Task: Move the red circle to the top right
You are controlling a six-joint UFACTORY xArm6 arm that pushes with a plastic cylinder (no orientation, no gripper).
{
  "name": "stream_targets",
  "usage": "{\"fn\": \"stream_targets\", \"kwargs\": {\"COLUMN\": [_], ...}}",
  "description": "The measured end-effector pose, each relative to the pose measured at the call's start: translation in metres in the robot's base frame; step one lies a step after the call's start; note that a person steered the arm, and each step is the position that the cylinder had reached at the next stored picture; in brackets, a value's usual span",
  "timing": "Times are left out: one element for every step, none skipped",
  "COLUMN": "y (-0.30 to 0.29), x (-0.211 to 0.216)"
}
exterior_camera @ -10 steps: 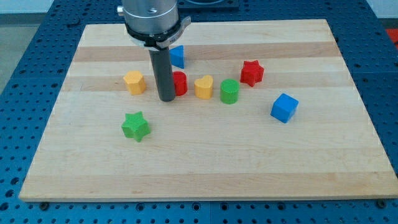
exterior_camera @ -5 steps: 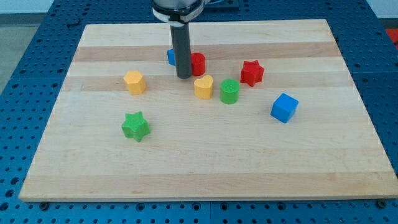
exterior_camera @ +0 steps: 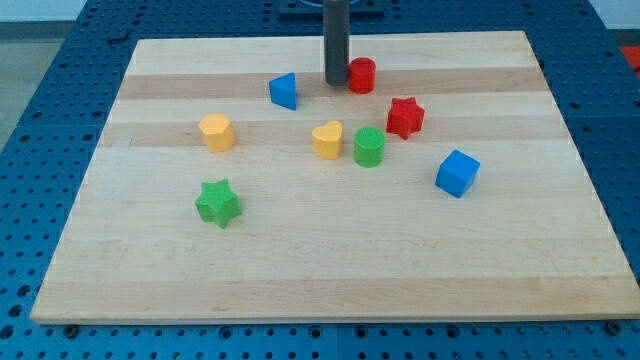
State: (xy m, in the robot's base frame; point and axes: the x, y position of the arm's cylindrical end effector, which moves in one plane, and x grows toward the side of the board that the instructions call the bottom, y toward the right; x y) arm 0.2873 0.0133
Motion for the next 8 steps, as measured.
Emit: {"fn": "stream_targets", "kwargs": {"y": [0.022, 0.030, 0.042, 0.035, 0.044, 0.042, 0.059, 0.079], "x": [0.000, 0.001, 0.004, 0.022, 0.029, 0.008, 0.000, 0.000]}}
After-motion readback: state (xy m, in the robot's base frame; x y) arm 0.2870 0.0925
